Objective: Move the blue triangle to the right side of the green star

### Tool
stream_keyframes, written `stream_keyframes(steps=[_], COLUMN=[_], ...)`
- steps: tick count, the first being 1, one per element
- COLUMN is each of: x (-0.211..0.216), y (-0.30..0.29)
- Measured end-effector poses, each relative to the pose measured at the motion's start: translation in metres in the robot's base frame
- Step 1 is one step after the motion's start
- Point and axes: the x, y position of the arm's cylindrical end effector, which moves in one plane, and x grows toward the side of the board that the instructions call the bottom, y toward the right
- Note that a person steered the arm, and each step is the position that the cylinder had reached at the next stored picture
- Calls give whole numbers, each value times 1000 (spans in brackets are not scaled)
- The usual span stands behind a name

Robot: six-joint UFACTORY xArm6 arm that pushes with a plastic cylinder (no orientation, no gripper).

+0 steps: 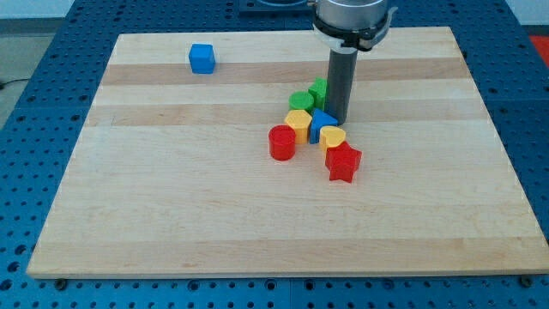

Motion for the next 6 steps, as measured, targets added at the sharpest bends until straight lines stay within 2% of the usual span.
stream_keyframes(steps=[1,3,4,6], x=[7,42,40,0], y=[25,13,-28,-20])
